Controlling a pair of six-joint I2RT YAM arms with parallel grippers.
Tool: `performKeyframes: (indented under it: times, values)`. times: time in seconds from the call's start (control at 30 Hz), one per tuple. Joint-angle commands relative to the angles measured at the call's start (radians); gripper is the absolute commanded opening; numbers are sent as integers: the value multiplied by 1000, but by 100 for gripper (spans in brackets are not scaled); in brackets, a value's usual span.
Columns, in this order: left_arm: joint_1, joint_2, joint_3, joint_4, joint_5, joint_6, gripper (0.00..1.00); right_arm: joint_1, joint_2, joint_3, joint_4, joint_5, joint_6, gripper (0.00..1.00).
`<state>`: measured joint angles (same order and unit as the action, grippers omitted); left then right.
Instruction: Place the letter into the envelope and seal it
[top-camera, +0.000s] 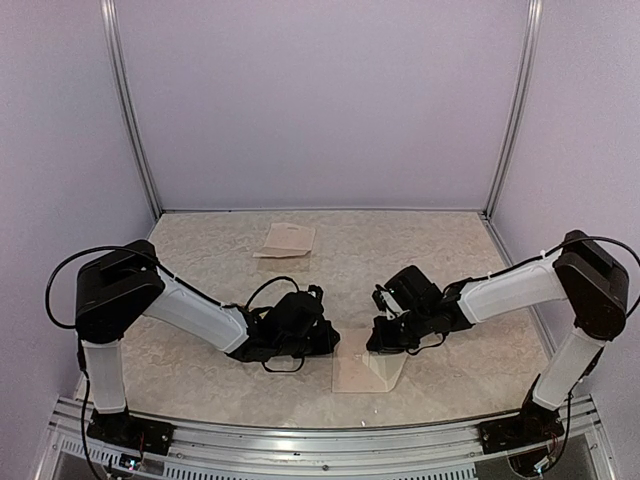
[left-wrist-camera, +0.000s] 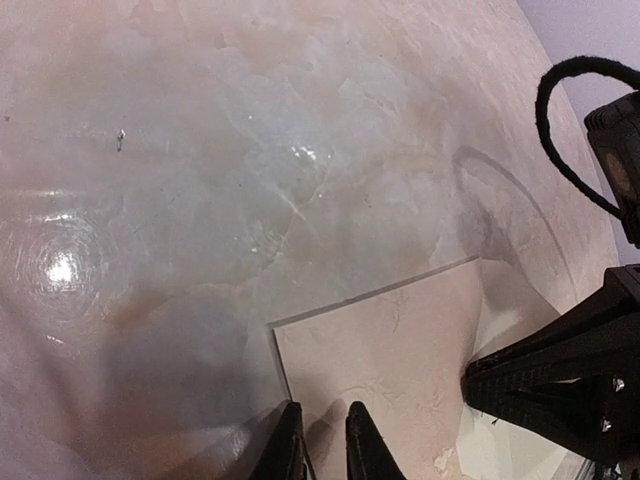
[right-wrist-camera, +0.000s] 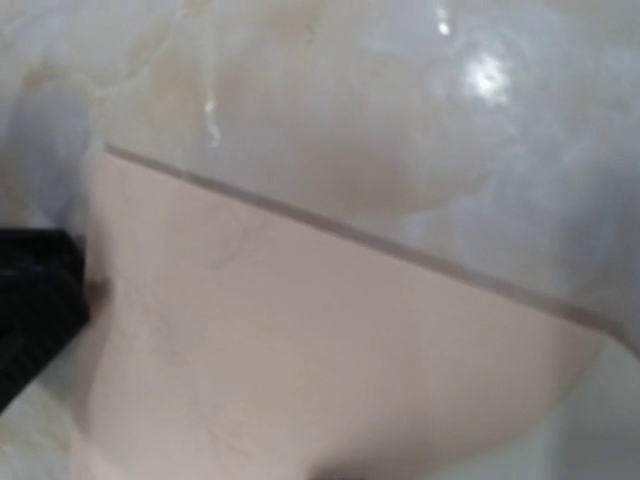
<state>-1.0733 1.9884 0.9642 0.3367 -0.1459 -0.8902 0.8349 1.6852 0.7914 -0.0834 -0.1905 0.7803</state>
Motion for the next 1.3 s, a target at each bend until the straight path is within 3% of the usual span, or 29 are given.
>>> performKeyframes:
  times: [0.0, 0.2, 0.47, 1.27]
  values:
    - [-21, 26, 9, 6, 23, -6, 14, 10, 24, 23, 26, -21, 9, 6]
    - [-21, -20, -22, -11, -25, -6, 14, 12, -46, 3, -34, 23, 14, 13]
    - [-49, -127, -58, -30, -47, -2, 26, 31, -151, -58, -78, 23, 39, 25]
    - [-79, -47, -84, 28, 3, -65, 25, 75, -50, -45, -30, 12, 68, 25]
